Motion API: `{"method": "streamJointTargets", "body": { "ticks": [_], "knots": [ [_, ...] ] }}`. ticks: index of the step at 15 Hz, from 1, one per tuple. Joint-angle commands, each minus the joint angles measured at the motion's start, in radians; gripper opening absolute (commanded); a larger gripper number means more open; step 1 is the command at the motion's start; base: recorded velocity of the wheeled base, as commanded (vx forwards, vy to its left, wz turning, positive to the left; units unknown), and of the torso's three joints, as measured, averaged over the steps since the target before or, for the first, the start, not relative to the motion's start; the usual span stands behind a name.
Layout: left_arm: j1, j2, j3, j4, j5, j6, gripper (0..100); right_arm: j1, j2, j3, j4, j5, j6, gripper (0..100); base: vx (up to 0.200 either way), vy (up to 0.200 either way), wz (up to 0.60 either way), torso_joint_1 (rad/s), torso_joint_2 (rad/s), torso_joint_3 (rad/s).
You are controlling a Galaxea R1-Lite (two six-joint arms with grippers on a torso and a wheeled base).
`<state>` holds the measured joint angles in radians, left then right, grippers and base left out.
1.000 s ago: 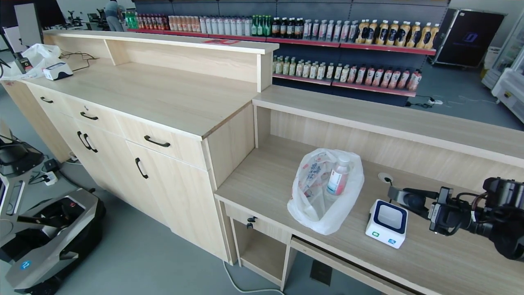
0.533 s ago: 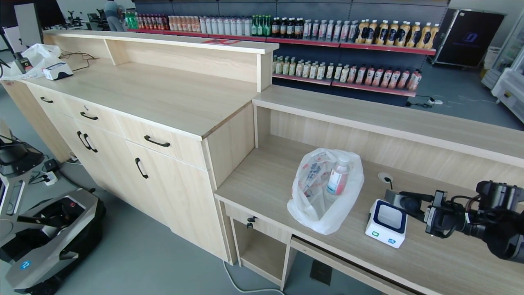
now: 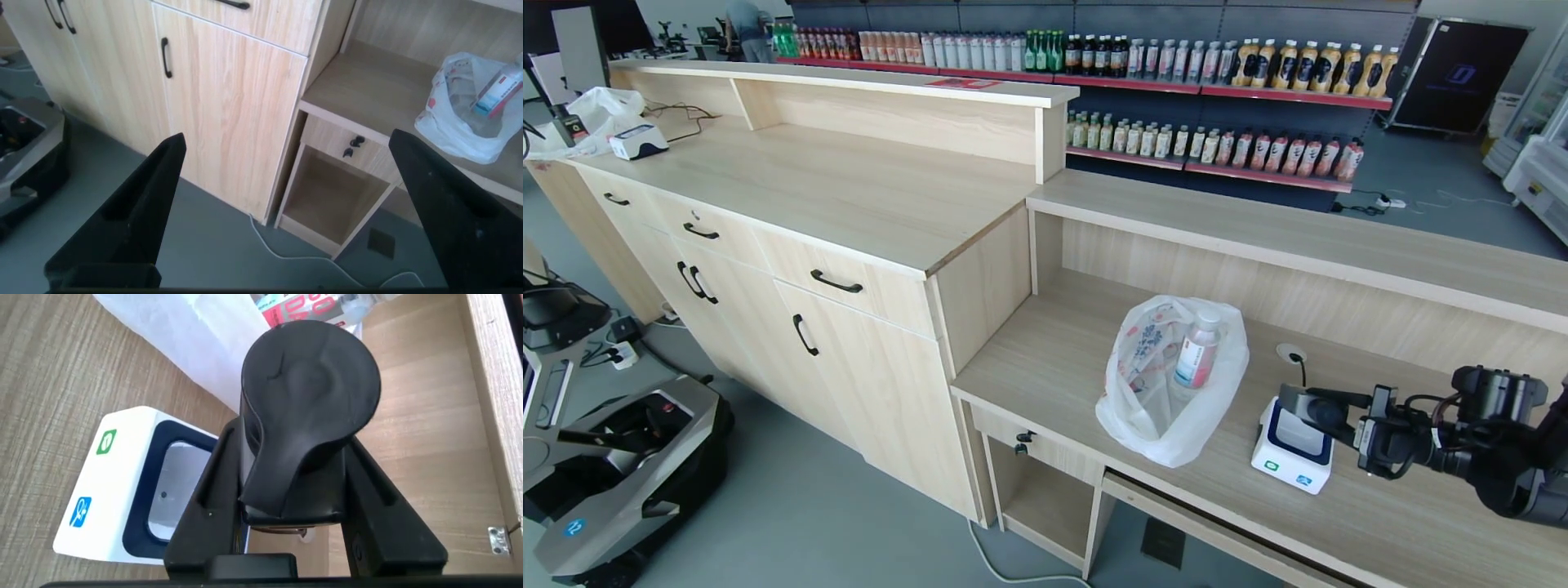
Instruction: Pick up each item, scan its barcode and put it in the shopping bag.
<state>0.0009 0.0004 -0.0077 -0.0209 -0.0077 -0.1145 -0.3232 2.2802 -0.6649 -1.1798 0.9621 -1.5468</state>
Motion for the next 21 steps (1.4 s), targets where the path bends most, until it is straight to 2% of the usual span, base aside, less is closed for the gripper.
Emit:
{"method": "streamJointTargets", "body": {
  "ticks": [1,11,21],
  "knots": [
    [0.001,0.000,0.000,-0.001,0.000,-0.001,100,0.001,0.010,-0.005,-0.001,0.001,-0.001,0,0.000,0.000,0.00,0.000,0.00,0.000],
    [0.001,0.000,0.000,-0.001,0.000,-0.001,100,0.047,0.047,-0.042,-0.046,0.000,0.005,0,0.000,0.000,0.00,0.000,0.00,0.000],
    [0.001,0.000,0.000,-0.001,0.000,-0.001,100,0.044,0.041,-0.047,-0.044,-0.003,0.011,0,0.000,0.000,0.00,0.000,0.00,0.000]
  ]
}}
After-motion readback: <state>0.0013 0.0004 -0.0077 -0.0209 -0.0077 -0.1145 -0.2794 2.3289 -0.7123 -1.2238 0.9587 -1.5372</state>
